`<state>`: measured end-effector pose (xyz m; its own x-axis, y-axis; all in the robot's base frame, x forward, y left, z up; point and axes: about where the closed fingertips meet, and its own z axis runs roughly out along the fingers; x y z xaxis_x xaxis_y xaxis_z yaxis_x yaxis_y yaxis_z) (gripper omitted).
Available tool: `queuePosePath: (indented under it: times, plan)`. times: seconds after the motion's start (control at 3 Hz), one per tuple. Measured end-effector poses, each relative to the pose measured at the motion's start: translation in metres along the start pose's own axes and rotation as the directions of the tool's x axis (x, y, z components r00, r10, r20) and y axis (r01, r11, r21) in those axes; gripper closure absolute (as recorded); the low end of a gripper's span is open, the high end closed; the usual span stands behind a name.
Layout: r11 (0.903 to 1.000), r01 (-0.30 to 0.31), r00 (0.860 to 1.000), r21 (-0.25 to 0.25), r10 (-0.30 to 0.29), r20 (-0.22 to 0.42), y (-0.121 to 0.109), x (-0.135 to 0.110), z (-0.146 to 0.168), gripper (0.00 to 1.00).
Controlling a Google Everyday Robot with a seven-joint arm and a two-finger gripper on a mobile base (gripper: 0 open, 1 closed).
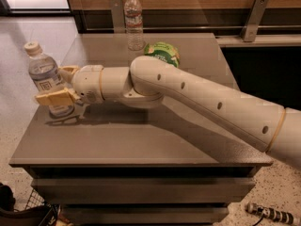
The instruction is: Pick blue plastic bottle
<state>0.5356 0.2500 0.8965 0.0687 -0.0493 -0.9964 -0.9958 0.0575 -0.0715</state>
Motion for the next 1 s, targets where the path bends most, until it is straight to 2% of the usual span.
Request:
queuePosePath:
  times: [0.67, 1.0]
  plan:
    - [0.9999, 0.003, 1.0, -0.013, -0.003, 0.008, 0.0036, -0.0016, 0.0053, 0.86]
    - [0.9999, 0.004, 1.0, -0.016, -0.004, 0.009, 0.0051, -0.0024, 0.007, 1.0]
